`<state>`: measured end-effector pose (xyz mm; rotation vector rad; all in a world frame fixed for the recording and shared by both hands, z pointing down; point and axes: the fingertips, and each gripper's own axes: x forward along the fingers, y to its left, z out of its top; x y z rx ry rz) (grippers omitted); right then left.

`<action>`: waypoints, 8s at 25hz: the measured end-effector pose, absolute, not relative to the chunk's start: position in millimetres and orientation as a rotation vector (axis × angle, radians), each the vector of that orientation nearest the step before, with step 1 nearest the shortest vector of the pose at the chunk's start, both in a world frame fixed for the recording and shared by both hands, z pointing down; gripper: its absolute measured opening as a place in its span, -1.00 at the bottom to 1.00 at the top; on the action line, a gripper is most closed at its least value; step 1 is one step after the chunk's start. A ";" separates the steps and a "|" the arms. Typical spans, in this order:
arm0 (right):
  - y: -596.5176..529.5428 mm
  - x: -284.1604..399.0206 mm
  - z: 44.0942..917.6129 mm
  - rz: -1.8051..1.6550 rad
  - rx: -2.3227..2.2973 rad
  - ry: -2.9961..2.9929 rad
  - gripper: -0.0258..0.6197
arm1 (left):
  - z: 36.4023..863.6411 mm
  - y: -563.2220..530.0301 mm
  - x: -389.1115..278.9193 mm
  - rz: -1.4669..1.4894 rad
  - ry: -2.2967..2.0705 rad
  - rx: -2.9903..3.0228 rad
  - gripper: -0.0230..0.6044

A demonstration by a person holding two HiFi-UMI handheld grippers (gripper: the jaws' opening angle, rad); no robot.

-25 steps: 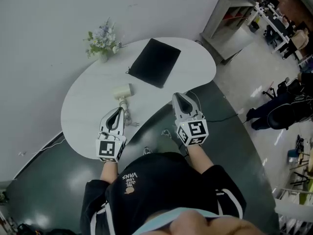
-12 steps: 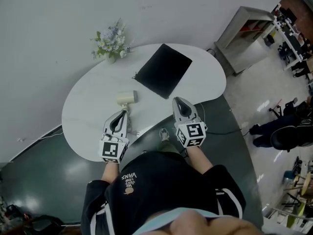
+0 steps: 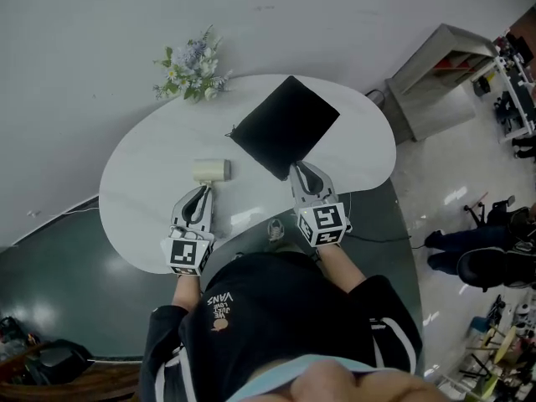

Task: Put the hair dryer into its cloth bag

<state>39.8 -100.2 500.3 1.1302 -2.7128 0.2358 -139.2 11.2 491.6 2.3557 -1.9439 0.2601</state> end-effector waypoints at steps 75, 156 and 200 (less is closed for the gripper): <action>-148.7 -15.4 636.5 0.235 0.739 -2.345 -0.76 | 703.5 -1.7 -179.9 0.874 -1.432 1.752 0.08; -83.3 -7.0 574.9 0.334 0.591 -2.611 -0.77 | 669.9 -138.0 -26.1 0.573 -1.115 1.979 -0.17; -96.0 8.4 593.1 0.452 0.599 -2.599 -0.77 | 664.8 -212.7 3.4 0.739 -1.178 2.195 -0.15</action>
